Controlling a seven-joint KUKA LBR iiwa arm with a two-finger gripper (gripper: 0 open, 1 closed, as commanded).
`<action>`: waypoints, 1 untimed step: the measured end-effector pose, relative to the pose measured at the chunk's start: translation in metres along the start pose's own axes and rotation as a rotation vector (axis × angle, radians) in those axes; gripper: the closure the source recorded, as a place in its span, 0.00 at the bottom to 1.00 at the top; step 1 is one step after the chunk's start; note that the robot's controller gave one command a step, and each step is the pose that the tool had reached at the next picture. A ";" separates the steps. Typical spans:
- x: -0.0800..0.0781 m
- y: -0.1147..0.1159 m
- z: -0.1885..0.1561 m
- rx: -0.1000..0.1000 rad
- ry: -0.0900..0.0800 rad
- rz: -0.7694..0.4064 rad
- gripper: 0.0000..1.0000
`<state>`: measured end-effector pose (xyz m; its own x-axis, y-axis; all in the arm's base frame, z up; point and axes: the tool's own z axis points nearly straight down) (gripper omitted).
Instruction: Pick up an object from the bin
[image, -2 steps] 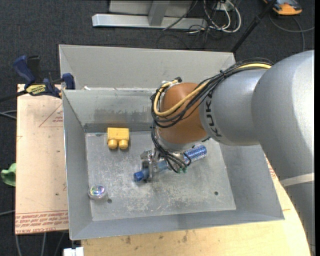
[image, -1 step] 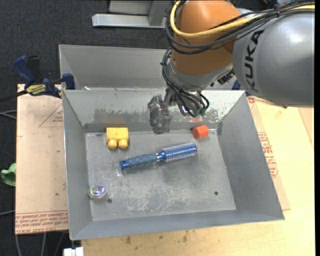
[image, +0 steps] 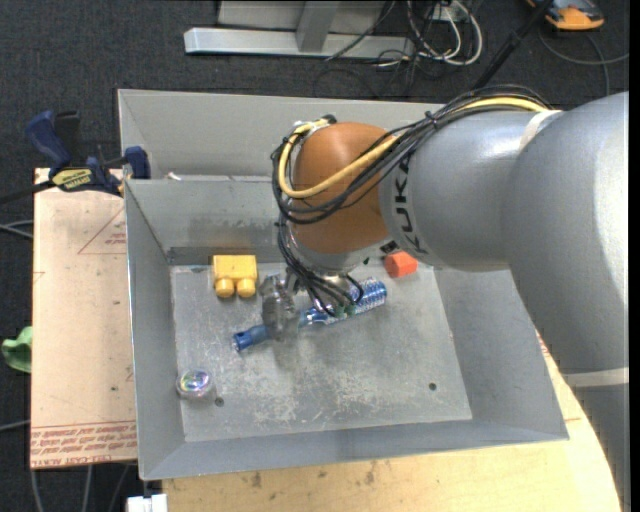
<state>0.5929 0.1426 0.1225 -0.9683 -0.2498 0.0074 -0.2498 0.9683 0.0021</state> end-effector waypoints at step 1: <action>-0.005 0.009 -0.137 0.001 -0.021 0.020 1.00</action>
Offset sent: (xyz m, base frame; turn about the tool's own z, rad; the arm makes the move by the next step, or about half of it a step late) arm 0.0011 0.0094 0.1319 0.0222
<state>0.5964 0.1531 0.2597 -0.9731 -0.2299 -0.0134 -0.2300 0.9732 0.0009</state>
